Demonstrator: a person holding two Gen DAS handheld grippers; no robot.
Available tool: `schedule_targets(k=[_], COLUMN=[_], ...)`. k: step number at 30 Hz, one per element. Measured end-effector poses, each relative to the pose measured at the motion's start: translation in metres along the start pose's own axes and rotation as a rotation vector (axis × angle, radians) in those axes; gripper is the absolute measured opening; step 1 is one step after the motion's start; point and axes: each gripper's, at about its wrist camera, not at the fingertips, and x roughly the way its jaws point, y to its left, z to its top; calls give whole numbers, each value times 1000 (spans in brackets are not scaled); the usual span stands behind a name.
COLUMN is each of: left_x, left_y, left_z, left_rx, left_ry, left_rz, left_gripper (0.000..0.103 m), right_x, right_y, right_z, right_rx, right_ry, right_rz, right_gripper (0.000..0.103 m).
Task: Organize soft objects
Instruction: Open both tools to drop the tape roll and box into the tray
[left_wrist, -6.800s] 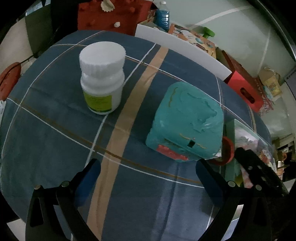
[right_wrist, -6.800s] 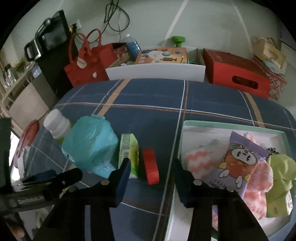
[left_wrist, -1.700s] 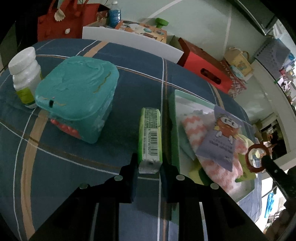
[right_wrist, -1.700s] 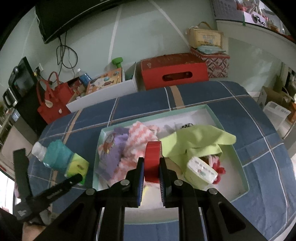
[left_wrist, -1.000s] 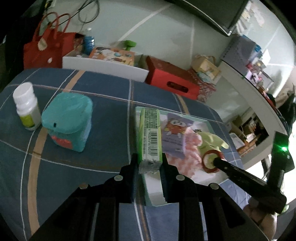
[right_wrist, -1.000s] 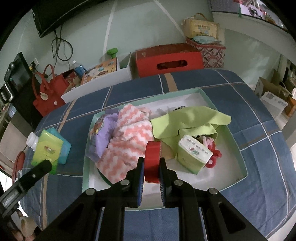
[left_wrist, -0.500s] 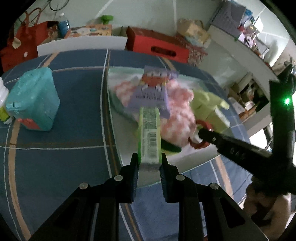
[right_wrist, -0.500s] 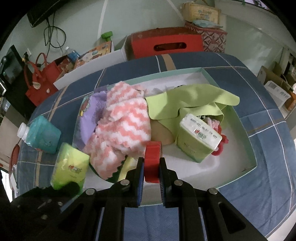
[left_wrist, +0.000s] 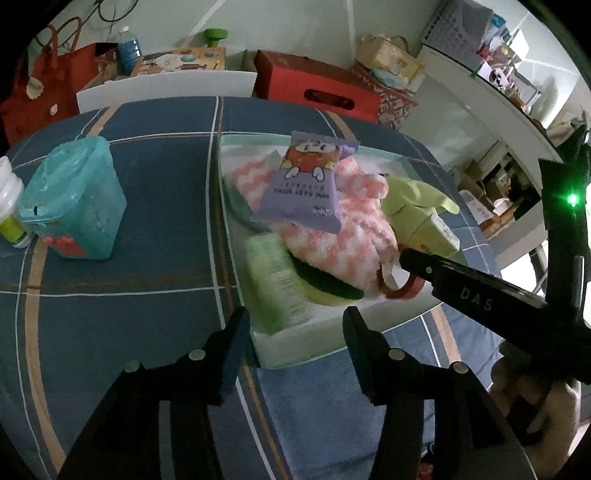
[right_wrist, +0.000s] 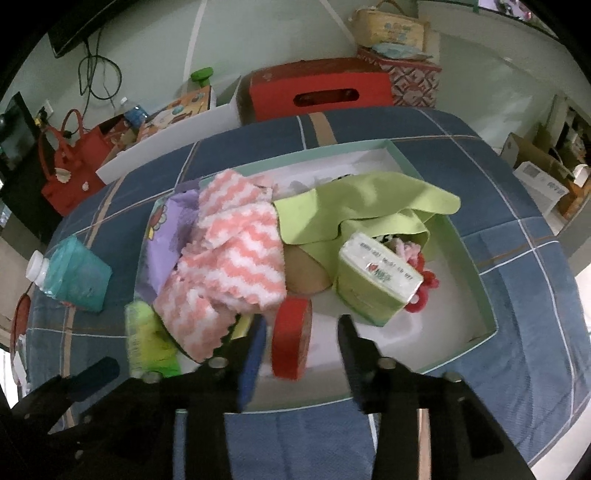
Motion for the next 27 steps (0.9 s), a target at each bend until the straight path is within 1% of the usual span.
schedule_targets(k=[2,3,4,5,10,12,13,14,17,20,23,26,27], left_x=[-4,-7,-9,-11,-17,-21,-24,-27,-32,-32,-33,-36,-36], left_y=[3,5,7,9,25,33,36,40,52,64,75,86,89], left_z=[2,2,3,4,8,10,10,10,11,13,13,12,11], left_rx=[-12,-18,-23,-29,-63,-82,-89,-98,-112,-118,-125,-147,-157], left_ry=[-7,-14,-21,-28,-52,-69,-77,-90,-114,-128,-130,-125,-119], left_rz=[2,11,29,47,129,153,163,179,228,297,365,388,392], left_gripper=[60,63,68,71,72,77,83,86,89,92,92,92,92], right_x=[-2,-2,-3,-3,-3,-3,-3,-3,-3,-2,0,0,-1], right_y=[0,0,0,0,5,8,9,11,16,21,28,33,35], right_z=[1,1,1,1,1,1,2,2,1,-1,-4,-7,-9], right_rx=[1,1,1,0,-22,-32,-35,-39,-49,-66,-83,-96,-97], right_ry=[-7,-10,-11,-10,-7,-9,-9,-9,-6,0,9,12,11], right_rz=[-9,-17,-22,-26,-33,-40,-43,-46,-51,-54,-53,-57,-60], right_gripper=[49,53,58,59,60,62,63,63,66,68,70,73,76])
